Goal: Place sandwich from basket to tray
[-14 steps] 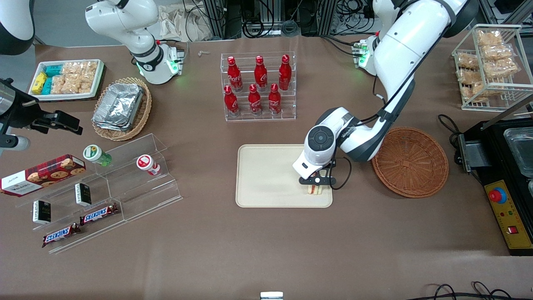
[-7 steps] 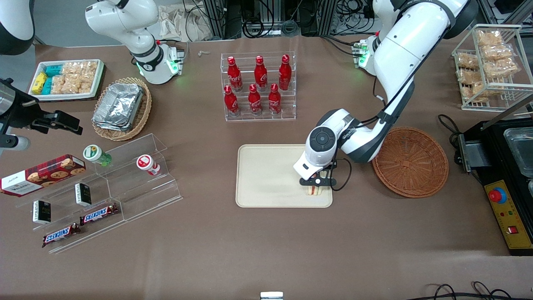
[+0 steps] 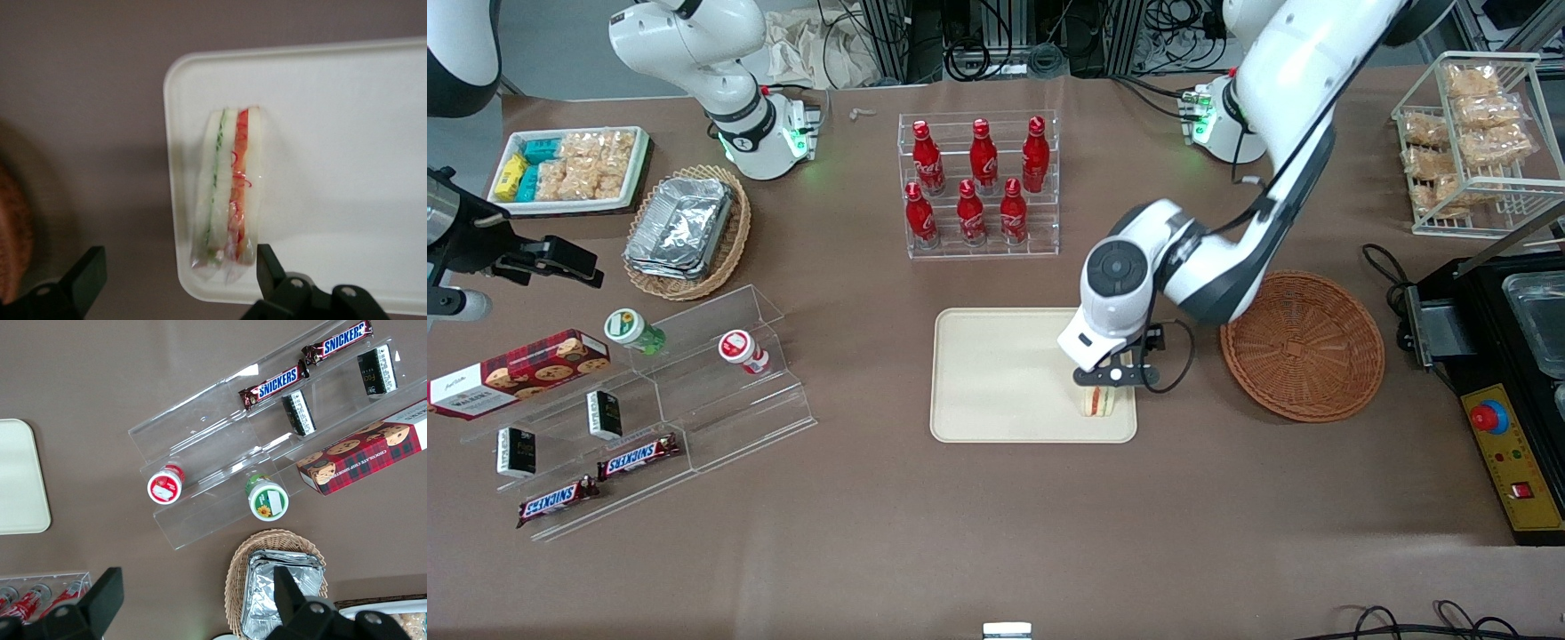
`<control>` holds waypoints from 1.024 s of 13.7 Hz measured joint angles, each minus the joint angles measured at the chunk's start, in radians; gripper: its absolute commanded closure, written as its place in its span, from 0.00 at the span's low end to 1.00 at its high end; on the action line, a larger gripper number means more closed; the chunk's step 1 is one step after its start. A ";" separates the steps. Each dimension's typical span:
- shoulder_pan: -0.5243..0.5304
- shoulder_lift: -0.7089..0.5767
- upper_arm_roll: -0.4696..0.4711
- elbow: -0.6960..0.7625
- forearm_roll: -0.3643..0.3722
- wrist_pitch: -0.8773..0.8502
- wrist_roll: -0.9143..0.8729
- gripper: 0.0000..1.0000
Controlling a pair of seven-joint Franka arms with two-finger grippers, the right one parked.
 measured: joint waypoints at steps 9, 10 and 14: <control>0.165 -0.287 0.006 0.066 -0.236 -0.223 0.248 0.00; 0.190 -0.312 0.011 0.072 -0.261 -0.248 0.291 0.00; 0.200 -0.424 0.176 0.075 -0.335 -0.365 0.473 0.00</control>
